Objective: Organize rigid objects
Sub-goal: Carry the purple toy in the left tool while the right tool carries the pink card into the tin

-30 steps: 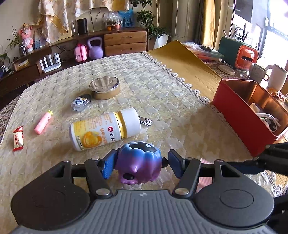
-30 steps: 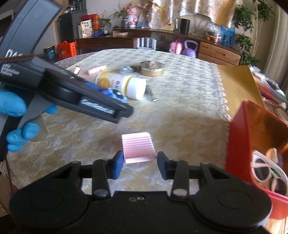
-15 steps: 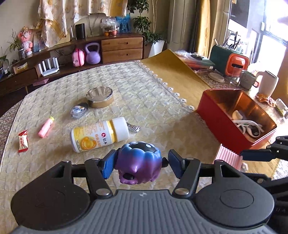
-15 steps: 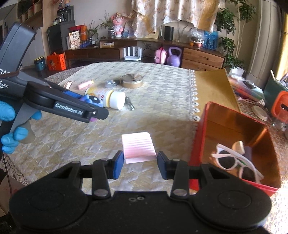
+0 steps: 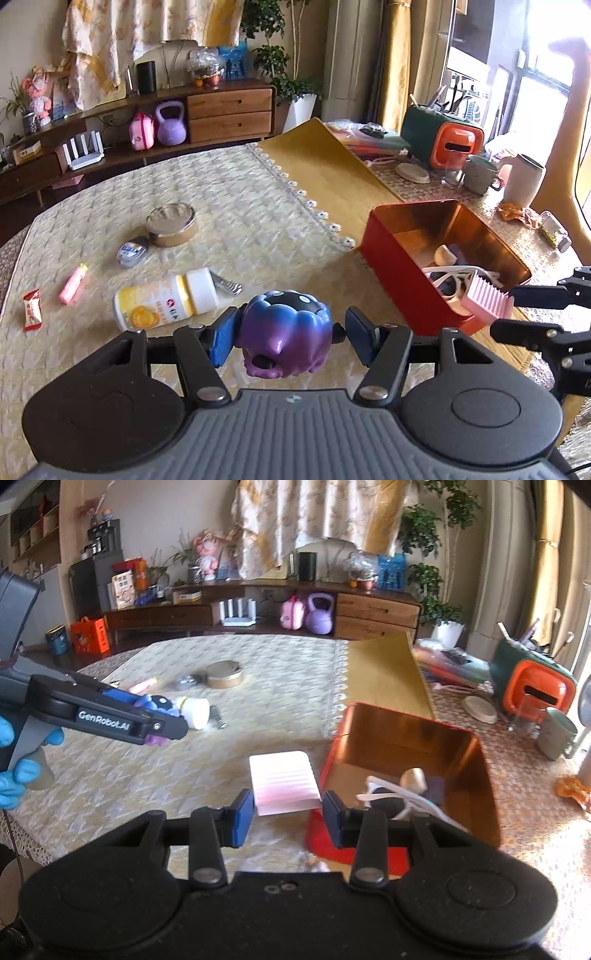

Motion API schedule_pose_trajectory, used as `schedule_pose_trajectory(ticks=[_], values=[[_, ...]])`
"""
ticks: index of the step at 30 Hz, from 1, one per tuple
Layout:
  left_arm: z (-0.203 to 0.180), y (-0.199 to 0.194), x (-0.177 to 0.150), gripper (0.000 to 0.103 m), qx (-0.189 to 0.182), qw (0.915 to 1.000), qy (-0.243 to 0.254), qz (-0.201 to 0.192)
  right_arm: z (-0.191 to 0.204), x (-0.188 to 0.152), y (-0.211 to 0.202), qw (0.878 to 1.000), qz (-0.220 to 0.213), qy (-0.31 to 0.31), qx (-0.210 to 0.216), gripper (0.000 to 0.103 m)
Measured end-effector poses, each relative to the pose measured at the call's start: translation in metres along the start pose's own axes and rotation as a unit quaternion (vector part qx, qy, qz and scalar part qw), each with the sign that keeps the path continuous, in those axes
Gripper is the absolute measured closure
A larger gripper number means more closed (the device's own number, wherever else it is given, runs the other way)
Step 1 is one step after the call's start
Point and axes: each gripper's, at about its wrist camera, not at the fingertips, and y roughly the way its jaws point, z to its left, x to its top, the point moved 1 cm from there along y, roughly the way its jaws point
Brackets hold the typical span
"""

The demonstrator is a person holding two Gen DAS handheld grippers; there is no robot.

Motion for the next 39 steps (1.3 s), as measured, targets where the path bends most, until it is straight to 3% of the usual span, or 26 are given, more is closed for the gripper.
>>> schedule_pose_trajectory(ticks=[19,39], values=[[-0.069,0.033,0.038,0.041,-0.03,0.9992,0.027,0.006,-0.074,-0.008,-0.006,0.998,-0.003,0.036,-0.059,0.063],[-0.142,0.114,0.073,0.041,-0.031,0.9965,0.074,0.026,-0.11,-0.014,0.021,0.996,0.023,0.062,-0.064,0.063]])
